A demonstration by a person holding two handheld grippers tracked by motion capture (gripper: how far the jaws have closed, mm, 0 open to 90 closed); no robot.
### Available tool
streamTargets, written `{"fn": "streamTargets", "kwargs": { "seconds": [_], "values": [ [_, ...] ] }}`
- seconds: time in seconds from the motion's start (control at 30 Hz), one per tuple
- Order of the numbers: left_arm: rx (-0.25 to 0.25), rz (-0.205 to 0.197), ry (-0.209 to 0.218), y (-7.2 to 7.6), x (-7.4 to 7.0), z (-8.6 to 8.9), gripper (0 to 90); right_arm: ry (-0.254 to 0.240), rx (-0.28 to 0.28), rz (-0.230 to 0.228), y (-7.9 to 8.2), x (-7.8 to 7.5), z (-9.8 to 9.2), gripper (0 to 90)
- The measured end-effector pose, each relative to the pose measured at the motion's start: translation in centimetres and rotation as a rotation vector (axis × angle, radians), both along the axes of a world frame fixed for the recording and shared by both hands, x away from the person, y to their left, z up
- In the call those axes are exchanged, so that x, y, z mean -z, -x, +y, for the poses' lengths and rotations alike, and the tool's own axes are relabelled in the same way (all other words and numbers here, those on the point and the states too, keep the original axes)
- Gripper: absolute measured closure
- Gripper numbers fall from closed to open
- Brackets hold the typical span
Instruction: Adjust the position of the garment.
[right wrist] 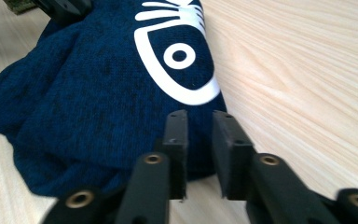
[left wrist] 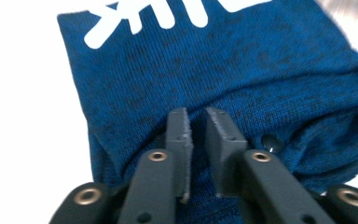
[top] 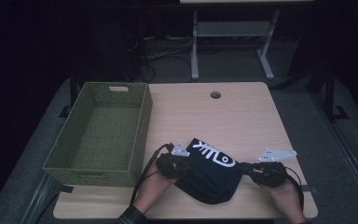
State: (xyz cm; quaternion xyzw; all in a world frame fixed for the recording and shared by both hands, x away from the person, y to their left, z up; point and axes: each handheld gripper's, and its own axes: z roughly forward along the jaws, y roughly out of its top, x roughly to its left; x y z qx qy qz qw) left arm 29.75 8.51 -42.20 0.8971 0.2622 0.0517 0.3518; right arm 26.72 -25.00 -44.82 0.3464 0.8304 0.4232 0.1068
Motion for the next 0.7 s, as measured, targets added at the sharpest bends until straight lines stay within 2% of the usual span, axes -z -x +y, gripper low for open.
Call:
{"fn": "streamTargets", "kwargs": {
  "seconds": [0.17,0.27,0.33,0.43,0.57,0.63,0.7],
  "values": [
    [-0.011,-0.005,0.017,-0.7,-1.1,0.4,61.6,0.002,0.037,-0.009,0.7,-0.2,-1.1,63.5],
    [-0.025,-0.009,0.031,-1.4,-1.6,0.5,54.4,0.012,0.071,-0.011,1.1,0.1,-1.7,52.1],
    [-0.027,0.003,0.040,-2.0,-1.7,0.5,49.8,0.020,0.104,0.004,1.2,0.5,-2.3,44.5],
    [-0.036,0.027,0.047,-2.9,-1.6,0.4,42.8,0.029,0.141,0.022,1.4,1.1,-3.0,32.6],
    [-0.040,0.044,0.048,-3.7,-1.2,0.1,34.5,0.081,0.195,0.033,1.2,2.2,-3.4,18.1],
    [-0.051,0.044,0.048,-3.9,-0.9,-0.2,30.7,0.103,0.217,0.039,1.0,2.5,-3.4,13.1],
    [-0.050,0.045,0.034,-4.2,-0.7,-0.3,26.2,0.122,0.247,0.042,0.7,2.9,-3.4,12.3]
  ]
}}
